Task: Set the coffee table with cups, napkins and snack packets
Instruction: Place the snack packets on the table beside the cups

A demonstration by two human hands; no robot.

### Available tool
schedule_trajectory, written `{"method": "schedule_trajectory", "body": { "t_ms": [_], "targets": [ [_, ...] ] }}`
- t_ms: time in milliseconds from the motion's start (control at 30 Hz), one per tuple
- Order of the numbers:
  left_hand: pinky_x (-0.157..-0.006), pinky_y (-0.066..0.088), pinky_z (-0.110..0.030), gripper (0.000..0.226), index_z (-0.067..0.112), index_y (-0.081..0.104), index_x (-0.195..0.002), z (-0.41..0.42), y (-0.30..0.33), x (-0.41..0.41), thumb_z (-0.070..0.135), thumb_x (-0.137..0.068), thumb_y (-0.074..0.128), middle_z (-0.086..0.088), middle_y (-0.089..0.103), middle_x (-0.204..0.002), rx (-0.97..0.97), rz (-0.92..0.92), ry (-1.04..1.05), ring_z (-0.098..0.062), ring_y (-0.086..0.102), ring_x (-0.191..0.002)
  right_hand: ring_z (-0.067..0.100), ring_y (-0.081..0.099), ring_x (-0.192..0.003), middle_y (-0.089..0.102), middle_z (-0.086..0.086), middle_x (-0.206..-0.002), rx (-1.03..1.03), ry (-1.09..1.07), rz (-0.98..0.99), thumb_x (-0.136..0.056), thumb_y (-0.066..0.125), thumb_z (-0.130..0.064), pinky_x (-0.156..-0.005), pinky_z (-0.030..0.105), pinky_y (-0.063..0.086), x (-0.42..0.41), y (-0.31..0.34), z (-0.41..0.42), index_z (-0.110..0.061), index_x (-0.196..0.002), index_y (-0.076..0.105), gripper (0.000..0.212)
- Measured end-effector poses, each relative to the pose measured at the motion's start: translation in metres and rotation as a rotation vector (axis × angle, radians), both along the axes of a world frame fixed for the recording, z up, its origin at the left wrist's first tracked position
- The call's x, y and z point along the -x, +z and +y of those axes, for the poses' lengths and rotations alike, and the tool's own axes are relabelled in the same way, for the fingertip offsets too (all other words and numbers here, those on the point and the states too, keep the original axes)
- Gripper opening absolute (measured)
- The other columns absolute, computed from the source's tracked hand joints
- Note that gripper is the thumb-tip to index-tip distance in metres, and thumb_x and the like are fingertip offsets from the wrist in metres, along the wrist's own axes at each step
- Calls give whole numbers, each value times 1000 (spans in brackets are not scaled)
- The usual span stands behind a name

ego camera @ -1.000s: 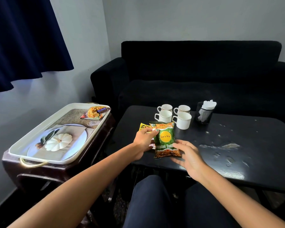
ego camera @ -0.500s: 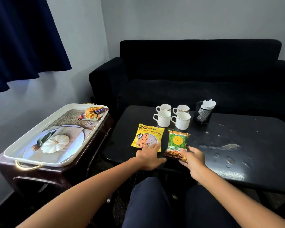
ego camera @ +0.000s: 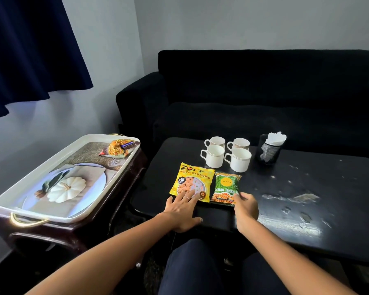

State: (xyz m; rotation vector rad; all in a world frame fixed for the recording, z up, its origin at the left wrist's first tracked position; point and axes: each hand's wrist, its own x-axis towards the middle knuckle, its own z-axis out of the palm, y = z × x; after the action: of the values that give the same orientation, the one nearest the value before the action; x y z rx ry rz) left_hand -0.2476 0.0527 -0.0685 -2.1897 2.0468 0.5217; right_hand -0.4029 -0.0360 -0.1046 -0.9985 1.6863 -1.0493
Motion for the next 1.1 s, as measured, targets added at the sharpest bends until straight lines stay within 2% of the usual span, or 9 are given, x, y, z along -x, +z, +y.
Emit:
{"method": "schedule_trajectory", "body": {
  "t_ms": [133, 433, 567, 667, 767, 867, 967, 1100],
  "targets": [
    [-117, 5, -54, 81, 23, -3, -152, -1, -2, -4, 52, -93, 44, 2, -7, -161, -18, 5, 10, -25, -5, -148, 25, 54, -81, 67, 8, -106, -12, -30, 95, -89, 56, -26, -70, 30, 41, -6, -5, -4, -14, -109, 61, 23],
    [-117, 7, -54, 80, 21, -3, -153, 4, 2, -6, 51, -95, 42, 1, -2, -162, -66, 18, 8, -22, -2, -148, 25, 53, -80, 65, 12, -102, 12, -17, 111, -88, 58, -22, -69, 32, 42, -7, -10, -4, -10, -99, 57, 17],
    [-117, 9, -54, 79, 21, -2, -153, 3, 7, -5, 51, -95, 42, 0, -1, -162, -51, 8, -4, -25, 1, -148, 33, 58, -90, 58, 16, -116, 11, -3, 101, -86, 61, -23, -83, 41, 49, -2, -2, 0, -8, -105, 55, 25],
    [-117, 9, -54, 78, 20, 0, -153, 2, 11, -6, 50, -95, 43, -1, 0, -162, -19, 4, -6, -24, 2, -148, 39, 54, -102, 42, 15, -128, -9, -1, 191, -87, 58, -26, -93, 48, 44, 3, 9, 6, -11, -117, 49, 35],
    [-118, 9, -53, 78, 18, 3, -153, -2, 20, -9, 49, -95, 44, -2, 2, -162, 34, -5, -5, -24, 3, -148, 35, 46, -116, 42, 14, -131, 134, 49, 401, -88, 52, -21, -96, 47, 41, 2, 23, 11, -13, -121, 50, 34],
    [-117, 14, -50, 76, 17, 8, -153, -4, 36, -24, 48, -94, 45, -3, 11, -161, 163, 4, 28, -26, 14, -146, 31, 45, -118, 49, 12, -127, 339, 182, 585, -89, 49, -16, -97, 42, 37, -12, 39, 12, -14, -120, 52, 30],
    [-116, 18, -48, 74, 18, 13, -151, -3, 50, -48, 49, -93, 46, -1, 18, -159, 299, 30, 142, -25, 21, -144, 27, 47, -114, 53, 7, -121, 519, 344, 699, -90, 50, -15, -93, 38, 36, -37, 52, 13, -15, -117, 54, 28],
    [-116, 15, -46, 73, 19, 17, -151, 8, 59, -86, 50, -92, 47, -1, 21, -158, 454, 22, 346, -25, 21, -144, 22, 47, -114, 54, 2, -120, 674, 552, 774, -90, 50, -16, -90, 35, 35, -86, 67, 16, -18, -117, 55, 28]
  ]
}}
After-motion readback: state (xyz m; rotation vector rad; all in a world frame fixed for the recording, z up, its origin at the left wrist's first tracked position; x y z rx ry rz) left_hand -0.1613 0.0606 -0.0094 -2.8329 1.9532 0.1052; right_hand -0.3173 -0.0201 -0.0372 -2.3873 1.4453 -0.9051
